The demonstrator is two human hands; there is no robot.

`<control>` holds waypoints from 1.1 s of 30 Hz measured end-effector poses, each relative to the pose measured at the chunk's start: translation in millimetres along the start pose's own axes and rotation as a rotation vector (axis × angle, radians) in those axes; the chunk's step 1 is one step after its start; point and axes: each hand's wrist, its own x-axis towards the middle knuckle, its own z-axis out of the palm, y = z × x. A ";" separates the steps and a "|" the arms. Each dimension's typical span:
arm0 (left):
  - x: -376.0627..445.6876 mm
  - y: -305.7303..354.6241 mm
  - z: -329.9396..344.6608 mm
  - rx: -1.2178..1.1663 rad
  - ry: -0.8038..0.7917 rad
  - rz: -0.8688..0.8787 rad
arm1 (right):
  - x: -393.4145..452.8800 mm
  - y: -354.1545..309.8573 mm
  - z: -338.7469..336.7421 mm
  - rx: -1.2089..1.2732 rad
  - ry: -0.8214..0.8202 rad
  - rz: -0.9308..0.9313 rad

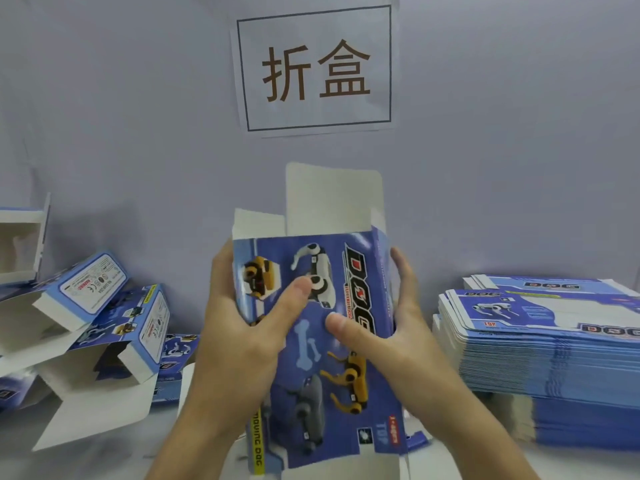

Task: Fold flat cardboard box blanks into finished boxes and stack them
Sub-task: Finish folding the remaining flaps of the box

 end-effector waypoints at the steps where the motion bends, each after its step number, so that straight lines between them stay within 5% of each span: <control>1: -1.1 -0.2 2.4 0.003 -0.021 0.044 | -1.6 1.9 -1.8 0.007 0.015 -0.014; 9: -11.6 -2.5 16.5 -0.114 -0.238 0.037 | -2.6 -11.7 -13.0 -0.239 0.217 -0.302; 13: -11.7 -4.2 18.2 -0.108 -0.160 0.070 | -0.9 -7.5 -4.4 -0.138 0.203 -0.364; 19: -9.4 -5.7 18.0 -0.061 0.017 -0.063 | -2.8 -5.4 -4.4 -0.070 0.086 -0.174; 24: -10.3 -1.2 20.2 -0.031 0.125 -0.134 | -0.6 -11.5 0.2 0.092 0.146 -0.032; 33: -3.8 -7.0 11.5 -0.232 0.157 -0.255 | 1.8 -16.1 4.8 0.076 0.166 0.026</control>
